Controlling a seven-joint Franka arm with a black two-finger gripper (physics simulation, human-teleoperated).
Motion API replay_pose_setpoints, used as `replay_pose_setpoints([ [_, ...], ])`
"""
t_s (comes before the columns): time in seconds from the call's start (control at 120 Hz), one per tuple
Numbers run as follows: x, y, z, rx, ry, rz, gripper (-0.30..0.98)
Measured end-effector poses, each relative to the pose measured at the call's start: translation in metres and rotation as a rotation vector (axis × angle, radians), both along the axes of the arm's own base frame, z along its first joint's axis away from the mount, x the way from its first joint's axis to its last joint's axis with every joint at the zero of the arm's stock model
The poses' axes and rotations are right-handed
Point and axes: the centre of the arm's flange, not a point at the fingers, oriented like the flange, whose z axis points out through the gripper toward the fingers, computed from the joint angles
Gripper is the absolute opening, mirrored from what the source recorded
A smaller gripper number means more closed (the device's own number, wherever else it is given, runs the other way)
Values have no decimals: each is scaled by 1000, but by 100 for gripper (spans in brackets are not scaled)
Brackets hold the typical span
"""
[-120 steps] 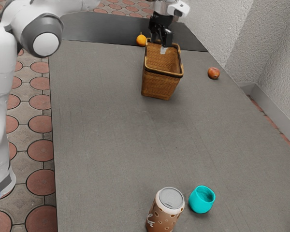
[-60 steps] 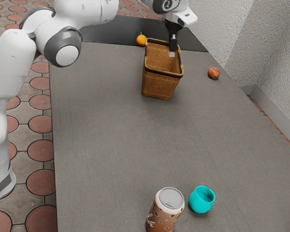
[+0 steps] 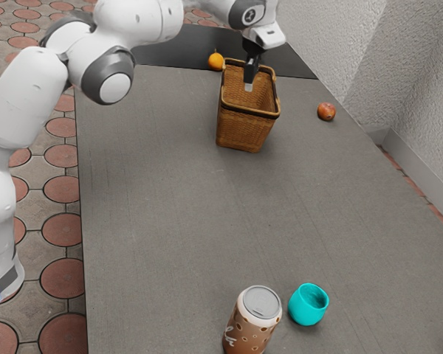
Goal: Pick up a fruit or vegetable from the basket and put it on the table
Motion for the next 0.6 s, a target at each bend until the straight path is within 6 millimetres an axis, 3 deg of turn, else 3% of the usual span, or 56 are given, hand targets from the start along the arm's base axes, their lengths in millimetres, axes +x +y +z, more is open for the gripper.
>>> replay_pose_setpoints([
  [0.15,5,14,-27,-30,25,-38,68],
  [0.375,-13,56,-40,-65,25,-27,68],
  [0.6,-8,48,-42,-73,21,-73,68],
])
